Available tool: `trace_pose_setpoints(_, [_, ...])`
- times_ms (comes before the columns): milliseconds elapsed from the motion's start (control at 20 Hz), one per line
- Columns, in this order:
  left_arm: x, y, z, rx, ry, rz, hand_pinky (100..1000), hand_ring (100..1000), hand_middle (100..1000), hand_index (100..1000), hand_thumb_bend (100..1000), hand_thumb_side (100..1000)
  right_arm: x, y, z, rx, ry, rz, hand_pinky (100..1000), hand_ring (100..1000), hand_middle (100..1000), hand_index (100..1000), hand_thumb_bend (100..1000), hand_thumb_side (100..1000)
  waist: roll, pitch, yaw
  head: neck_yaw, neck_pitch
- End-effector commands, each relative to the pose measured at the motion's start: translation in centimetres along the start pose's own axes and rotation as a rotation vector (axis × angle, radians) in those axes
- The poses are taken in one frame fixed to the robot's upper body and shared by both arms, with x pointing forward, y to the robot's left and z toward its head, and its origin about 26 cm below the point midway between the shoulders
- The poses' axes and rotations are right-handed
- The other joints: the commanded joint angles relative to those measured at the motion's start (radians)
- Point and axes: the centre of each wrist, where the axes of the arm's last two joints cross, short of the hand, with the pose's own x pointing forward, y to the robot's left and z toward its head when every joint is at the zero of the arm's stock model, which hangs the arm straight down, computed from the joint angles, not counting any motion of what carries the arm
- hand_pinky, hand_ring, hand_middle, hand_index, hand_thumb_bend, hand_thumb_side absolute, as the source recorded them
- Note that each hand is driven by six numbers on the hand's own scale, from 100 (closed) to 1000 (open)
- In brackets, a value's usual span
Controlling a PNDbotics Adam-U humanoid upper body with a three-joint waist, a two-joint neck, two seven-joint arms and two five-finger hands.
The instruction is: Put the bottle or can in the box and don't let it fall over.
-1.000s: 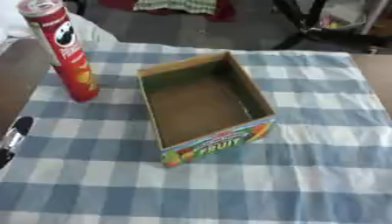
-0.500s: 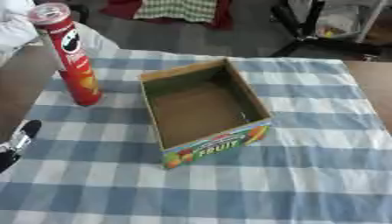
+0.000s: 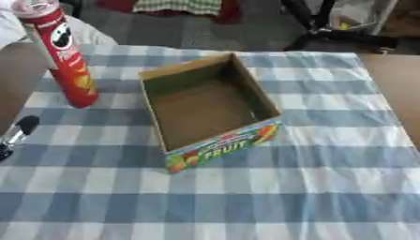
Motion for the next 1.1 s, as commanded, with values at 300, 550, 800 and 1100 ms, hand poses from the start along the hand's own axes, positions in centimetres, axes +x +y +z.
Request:
trace_pose_setpoints(300, [0.7,1.5,-4.2,0.09,-0.029,-0.061,1000,966,796,828,858,100,0.9,-0.2,-0.3,0.013,-0.03,0.017,869,1000,901,782,100,816,0.003,-0.012,-0.011,-0.004,0.005])
trace_pose_setpoints(550, [-0.4,3.0,-6.7,0.03,-0.036,-0.094,1000,991,821,824,881,110,0.8,-0.2,-0.3,0.016,-0.027,0.02,869,1000,900,781,100,814,0.0,-0.011,-0.021,0.002,-0.005])
trace_pose_setpoints(800, [-1.4,4.2,-8.8,-0.052,-0.032,-0.111,1000,1000,836,837,905,122,0.8,-0.2,-0.2,0.022,-0.023,0.02,869,1000,901,781,100,815,-0.005,-0.012,-0.025,0.009,-0.023])
trace_pose_setpoints(1100, [-2.0,4.4,-10.7,-0.142,-0.032,-0.104,1000,1000,844,845,928,147,0.8,-0.1,-0.2,0.028,-0.019,0.018,868,1000,901,781,100,817,-0.01,-0.01,-0.032,0.027,-0.054])
